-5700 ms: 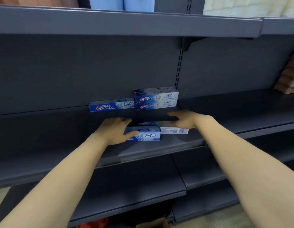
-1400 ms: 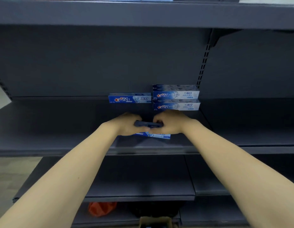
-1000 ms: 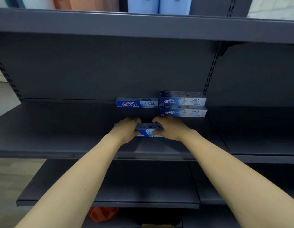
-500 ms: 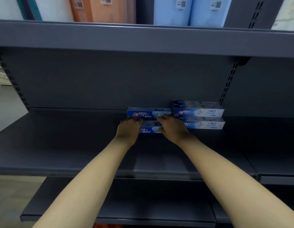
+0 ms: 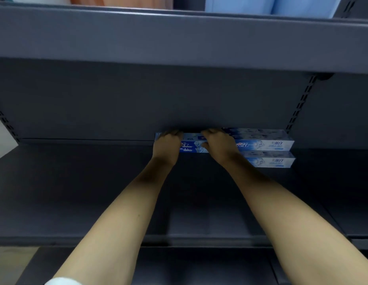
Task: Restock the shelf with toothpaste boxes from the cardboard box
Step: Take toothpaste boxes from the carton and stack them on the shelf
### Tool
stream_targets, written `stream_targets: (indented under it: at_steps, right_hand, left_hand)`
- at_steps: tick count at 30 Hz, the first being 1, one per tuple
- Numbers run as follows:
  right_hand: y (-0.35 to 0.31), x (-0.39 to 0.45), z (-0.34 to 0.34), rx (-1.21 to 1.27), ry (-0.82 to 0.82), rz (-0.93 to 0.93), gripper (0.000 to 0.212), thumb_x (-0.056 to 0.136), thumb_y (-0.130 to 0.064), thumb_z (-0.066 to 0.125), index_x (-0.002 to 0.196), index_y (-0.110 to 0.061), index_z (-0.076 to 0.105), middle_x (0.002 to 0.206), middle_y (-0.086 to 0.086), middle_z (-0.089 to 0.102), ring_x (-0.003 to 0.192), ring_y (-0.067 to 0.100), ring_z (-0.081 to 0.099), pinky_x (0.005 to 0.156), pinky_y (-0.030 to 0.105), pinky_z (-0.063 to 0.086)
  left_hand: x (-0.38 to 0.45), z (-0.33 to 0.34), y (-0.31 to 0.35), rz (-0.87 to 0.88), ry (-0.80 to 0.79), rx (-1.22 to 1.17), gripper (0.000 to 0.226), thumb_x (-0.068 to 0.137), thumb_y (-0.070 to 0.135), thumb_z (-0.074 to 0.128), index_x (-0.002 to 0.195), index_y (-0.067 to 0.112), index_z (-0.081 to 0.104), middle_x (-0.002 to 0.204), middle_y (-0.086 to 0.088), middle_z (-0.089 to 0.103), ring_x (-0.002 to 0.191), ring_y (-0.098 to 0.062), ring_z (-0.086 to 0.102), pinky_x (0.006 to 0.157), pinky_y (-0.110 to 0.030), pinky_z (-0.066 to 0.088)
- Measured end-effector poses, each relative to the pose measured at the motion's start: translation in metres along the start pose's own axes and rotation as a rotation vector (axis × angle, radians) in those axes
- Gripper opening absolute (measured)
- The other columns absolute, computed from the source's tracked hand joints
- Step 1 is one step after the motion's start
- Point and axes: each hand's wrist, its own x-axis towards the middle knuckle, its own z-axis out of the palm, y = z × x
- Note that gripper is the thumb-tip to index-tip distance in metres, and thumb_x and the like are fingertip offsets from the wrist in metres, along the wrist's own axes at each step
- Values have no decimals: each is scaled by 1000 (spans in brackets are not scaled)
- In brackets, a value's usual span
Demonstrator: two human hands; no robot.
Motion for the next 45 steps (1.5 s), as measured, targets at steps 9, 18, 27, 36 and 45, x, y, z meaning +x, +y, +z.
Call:
stream_targets:
  at_steps: [9, 18, 27, 36, 45]
  right_hand:
    - [2, 11, 12, -32, 6, 6, 44, 96, -20, 51, 138, -11, 42, 137, 7, 48, 126, 26, 43, 91, 39, 47]
    - [-5, 0, 41, -68, 208, 73, 67, 47, 8, 86, 111, 5, 66, 112, 20, 67, 104, 32, 66, 80, 40, 56]
    - [-7, -9, 54, -5, 163, 80, 75, 62, -1, 82, 131, 2, 52, 132, 24, 54, 122, 37, 54, 96, 50, 46]
    - [-3, 2, 59, 51, 3, 74, 69, 101, -19, 37, 150, -6, -9, 158, 14, -10, 146, 28, -10, 121, 39, 2]
    - [-5, 2, 41, 55, -84, 82, 77, 98, -23, 45, 150, -6, -9, 159, 11, -12, 147, 25, -11, 120, 37, 2]
  left_hand:
    - [15, 15, -4, 28, 4, -22, 41, 95, 13, 54, 134, 10, 45, 138, -6, 46, 128, -22, 41, 97, -30, 41]
    - [-3, 33, 0, 40, 89, 27, 60, 78, 11, 71, 132, -6, 49, 135, -23, 51, 128, -36, 46, 110, -43, 33]
    - [-10, 46, 4, 22, 4, 0, 66, 100, 31, 39, 151, 6, 6, 158, -13, 5, 147, -27, 4, 118, -39, 2]
    - [5, 45, 1, 3, -133, -137, 69, 102, 30, 34, 150, 7, -9, 158, -10, -15, 145, -25, -15, 120, -37, -4]
    - [10, 28, -3, 18, -282, 5, 85, 95, 41, 45, 150, 10, -12, 158, -7, -14, 146, -24, -13, 116, -50, 2]
